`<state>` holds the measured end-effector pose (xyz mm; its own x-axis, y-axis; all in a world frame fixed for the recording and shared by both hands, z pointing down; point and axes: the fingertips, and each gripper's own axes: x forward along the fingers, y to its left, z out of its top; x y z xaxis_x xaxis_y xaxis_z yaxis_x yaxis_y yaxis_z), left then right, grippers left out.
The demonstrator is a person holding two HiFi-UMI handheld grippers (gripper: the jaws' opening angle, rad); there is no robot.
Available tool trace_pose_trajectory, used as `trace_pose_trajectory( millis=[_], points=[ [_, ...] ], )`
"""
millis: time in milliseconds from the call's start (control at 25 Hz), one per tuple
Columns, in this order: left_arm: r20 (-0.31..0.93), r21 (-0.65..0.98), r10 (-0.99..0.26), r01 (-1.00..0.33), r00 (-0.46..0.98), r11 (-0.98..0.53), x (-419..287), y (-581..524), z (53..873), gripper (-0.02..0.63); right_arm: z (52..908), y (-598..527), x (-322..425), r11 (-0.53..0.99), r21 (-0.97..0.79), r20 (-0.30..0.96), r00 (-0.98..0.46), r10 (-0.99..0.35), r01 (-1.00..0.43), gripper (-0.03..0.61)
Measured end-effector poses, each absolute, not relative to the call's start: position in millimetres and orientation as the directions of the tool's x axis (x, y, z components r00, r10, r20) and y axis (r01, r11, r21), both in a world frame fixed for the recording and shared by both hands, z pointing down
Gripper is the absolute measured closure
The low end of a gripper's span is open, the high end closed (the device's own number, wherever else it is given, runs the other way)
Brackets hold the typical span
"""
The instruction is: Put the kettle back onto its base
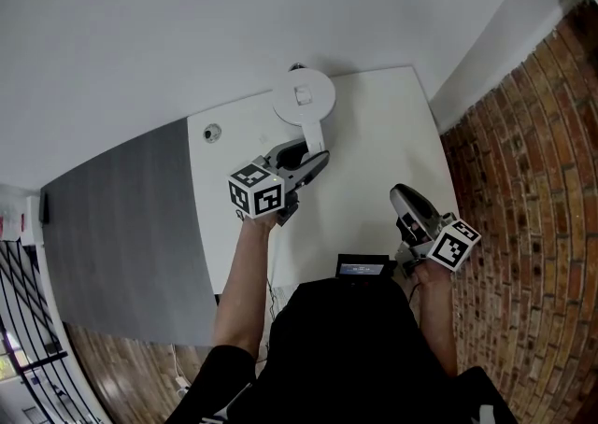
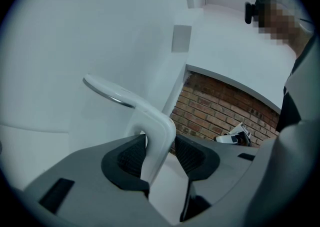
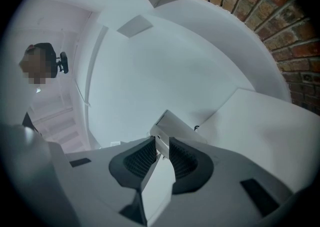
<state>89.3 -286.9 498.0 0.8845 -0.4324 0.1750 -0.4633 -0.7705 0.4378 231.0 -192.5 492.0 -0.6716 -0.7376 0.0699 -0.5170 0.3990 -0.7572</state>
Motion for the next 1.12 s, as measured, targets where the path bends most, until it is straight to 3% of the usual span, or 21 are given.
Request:
trace_pose_trajectory(
  millis=[1120],
  points=[
    [0.142,0.443,-0.400,-0.419,0.906,-0.793,84.7,-285.3,497.6,0.417,498.3,-195.3,227.3,0.384,-0.756,0.088,-0.664,-0.742,-0.530,0.489]
  ],
)
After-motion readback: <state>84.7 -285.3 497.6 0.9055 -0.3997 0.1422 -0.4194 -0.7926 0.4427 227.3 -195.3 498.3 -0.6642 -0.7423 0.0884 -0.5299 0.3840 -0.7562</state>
